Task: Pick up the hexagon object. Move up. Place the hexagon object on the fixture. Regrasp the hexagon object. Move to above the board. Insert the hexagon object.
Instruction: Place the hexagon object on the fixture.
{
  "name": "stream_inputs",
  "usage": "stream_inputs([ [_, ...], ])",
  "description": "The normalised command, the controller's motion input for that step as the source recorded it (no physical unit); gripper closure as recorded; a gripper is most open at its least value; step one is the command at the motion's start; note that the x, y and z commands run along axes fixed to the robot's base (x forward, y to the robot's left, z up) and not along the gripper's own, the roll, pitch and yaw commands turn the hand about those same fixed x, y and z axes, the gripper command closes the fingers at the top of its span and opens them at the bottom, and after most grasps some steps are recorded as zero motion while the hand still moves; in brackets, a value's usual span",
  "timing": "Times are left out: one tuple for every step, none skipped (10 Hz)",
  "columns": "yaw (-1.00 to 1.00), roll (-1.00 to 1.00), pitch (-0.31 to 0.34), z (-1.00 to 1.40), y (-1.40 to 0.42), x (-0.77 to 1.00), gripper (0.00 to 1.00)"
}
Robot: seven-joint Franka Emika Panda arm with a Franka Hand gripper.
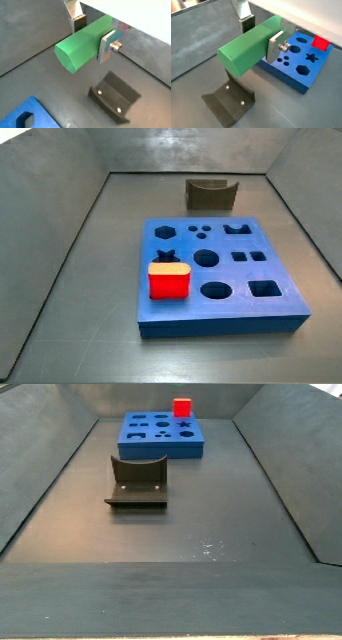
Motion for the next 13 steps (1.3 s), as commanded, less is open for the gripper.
stream_inputs([
  [-0.27, -0.09, 0.14, 0.06, -0.07, 0.68, 1.0],
  [-0.16, -0.07, 0.142, 0.04, -0.03, 0.56, 1.0],
  [-0.11, -0.06, 0.148, 0.03, -0.02, 0.46, 1.0],
  [-0.08, -0.05, 0.156, 0.03, -0.01, 0.37, 1.0],
  [-0.07, -0.04, 0.166, 0.02, 0.0, 0.28, 1.0],
  [-0.06, -0.02, 0.174, 0.02, 0.0, 0.17, 1.0],
  [0.1, -1.0, 0.078, -0.88, 0.75, 0.54, 1.0],
  [0.08, -1.0, 0.063, -0.81, 0.7, 0.49, 1.0],
  [0.07, -1.0, 0.056, -0.62, 0.56, 0.43, 1.0],
  [0.06, -1.0, 0.058, -0.48, 0.44, 0.37, 1.0],
  [0.05, -1.0, 0.062, -0.19, 0.19, 0.25, 1.0],
  [0.04, -1.0, 0.091, -0.06, 0.09, 0.12, 1.0],
  [0.02, -1.0, 0.11, 0.0, 0.06, 0.04, 1.0],
])
